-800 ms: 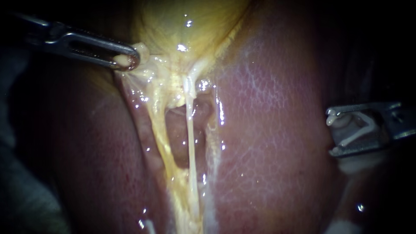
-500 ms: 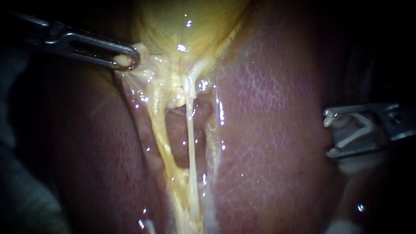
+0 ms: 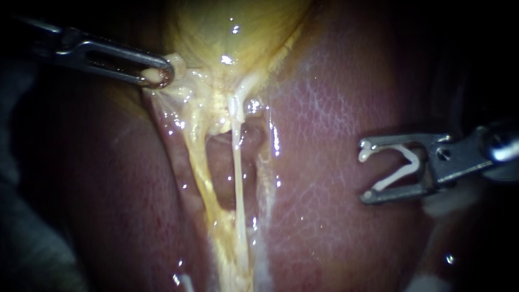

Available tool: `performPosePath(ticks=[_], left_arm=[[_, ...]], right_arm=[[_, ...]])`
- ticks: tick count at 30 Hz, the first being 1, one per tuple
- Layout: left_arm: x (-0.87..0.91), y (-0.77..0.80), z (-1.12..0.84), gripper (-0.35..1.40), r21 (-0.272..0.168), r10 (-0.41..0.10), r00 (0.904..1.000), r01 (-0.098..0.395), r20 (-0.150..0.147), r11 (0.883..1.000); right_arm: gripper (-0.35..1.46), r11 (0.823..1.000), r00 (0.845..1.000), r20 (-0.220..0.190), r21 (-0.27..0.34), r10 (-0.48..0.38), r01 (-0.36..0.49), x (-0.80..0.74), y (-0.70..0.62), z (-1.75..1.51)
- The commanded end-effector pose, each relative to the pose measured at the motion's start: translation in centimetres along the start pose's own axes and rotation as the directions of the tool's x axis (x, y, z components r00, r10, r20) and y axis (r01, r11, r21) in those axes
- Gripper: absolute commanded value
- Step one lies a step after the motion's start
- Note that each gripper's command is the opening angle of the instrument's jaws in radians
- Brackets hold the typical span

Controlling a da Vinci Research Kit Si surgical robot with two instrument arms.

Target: Clipping first clip left tube

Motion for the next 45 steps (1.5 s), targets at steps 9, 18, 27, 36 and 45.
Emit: performPosePath(ticks=[9, 18, 27, 36, 45], left_arm=[[0.00, 0.00, -0.01, -0.35, -0.001, 0.000, 1.0000, 0.000, 0.000, 1.000], [0.00, 0.00, 0.00, -0.35, 0.000, 0.000, 1.0000, 0.000, 0.000, 1.000], [0.01, -0.01, 0.01, -0.35, 0.000, 0.000, 1.0000, 0.000, 0.000, 1.000], [0.01, -0.01, 0.01, -0.35, 0.000, 0.000, 1.0000, 0.000, 0.000, 1.000], [0.01, -0.01, 0.00, -0.35, 0.000, 0.000, 1.0000, 0.000, 0.000, 1.000]], right_arm=[[0.48, 0.998, 0.999, -0.039, 0.047, 0.033, -0.031, 0.20, 0.01, 0.39], [0.48, 0.990, 0.994, -0.062, 0.120, 0.086, -0.078, 0.24, -0.12, 0.91], [0.47, 0.966, 0.977, -0.109, 0.203, 0.183, -0.158, 0.28, -0.19, 1.33], [0.47, 0.945, 0.964, -0.118, 0.259, 0.238, -0.201, 0.29, -0.18, 1.79], [0.47, 0.943, 0.962, -0.112, 0.255, 0.251, -0.216, 0.09, -0.07, 2.01]])
